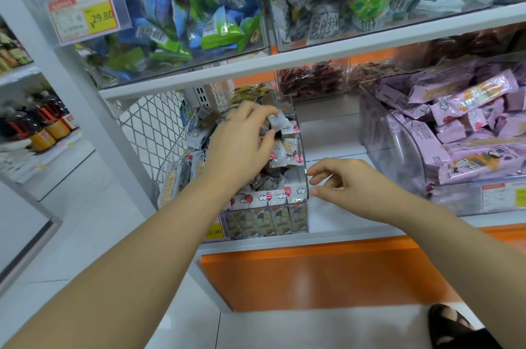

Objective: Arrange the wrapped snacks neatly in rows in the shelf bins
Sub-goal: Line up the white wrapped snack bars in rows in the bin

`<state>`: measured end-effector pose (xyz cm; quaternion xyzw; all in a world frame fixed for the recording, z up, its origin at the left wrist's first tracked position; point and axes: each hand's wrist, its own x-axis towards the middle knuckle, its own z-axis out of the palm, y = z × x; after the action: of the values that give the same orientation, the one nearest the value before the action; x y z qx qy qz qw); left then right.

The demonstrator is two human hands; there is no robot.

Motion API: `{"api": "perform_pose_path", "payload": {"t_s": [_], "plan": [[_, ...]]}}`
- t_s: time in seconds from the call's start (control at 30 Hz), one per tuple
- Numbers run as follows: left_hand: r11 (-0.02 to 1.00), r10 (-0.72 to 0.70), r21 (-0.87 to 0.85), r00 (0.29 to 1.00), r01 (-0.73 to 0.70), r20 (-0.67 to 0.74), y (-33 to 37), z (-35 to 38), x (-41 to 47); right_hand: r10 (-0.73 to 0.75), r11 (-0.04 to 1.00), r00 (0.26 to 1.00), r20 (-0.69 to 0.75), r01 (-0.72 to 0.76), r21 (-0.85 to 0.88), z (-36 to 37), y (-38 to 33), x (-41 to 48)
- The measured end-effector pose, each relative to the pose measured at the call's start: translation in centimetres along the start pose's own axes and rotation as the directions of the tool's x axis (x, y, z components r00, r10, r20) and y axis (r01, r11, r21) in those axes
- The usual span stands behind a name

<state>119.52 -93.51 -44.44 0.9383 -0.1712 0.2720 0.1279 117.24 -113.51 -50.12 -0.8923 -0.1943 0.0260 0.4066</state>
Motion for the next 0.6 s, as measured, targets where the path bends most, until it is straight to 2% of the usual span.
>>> {"api": "perform_pose_path", "payload": {"t_s": [0.1, 0.17, 0.23, 0.33, 0.47, 0.53, 0.6], "plan": [[0.973, -0.075, 0.226, 0.984, 0.037, 0.160, 0.2, 0.8, 2.1, -0.014, 1.000, 1.000, -0.008, 0.014, 0.006, -0.2, -0.1, -0.1], [0.955, -0.107, 0.294, 0.960, 0.027, 0.258, 0.5, 1.4, 3.2, -0.017, 1.000, 1.000, -0.010, 0.017, -0.001, -0.4, -0.1, -0.2], [0.954, -0.104, 0.300, 0.951, 0.013, 0.291, 0.7, 2.0, 3.9, -0.017, 1.000, 1.000, -0.010, 0.017, 0.000, -0.6, -0.1, -0.3], [0.987, -0.081, 0.154, 0.979, 0.052, 0.187, 0.9, 2.4, 4.1, -0.022, 1.000, 1.000, -0.011, 0.022, 0.000, -0.9, -0.2, -0.5], [0.995, -0.076, -0.074, 0.994, 0.070, -0.081, 0.8, 2.2, 2.4, -0.041, 0.999, 0.999, -0.035, 0.041, -0.005, -1.4, -0.3, -0.7], [0.980, -0.016, -0.198, 0.979, -0.025, -0.203, 1.2, 1.6, 0.9, -0.070, 0.998, 0.990, -0.122, 0.069, -0.008, -1.5, -0.3, -0.7], [0.946, 0.019, -0.312, 0.976, -0.088, -0.218, 1.9, 0.8, -0.5, -0.139, 0.990, 0.944, -0.301, 0.140, -0.017, -1.5, -0.5, -0.6]]}}
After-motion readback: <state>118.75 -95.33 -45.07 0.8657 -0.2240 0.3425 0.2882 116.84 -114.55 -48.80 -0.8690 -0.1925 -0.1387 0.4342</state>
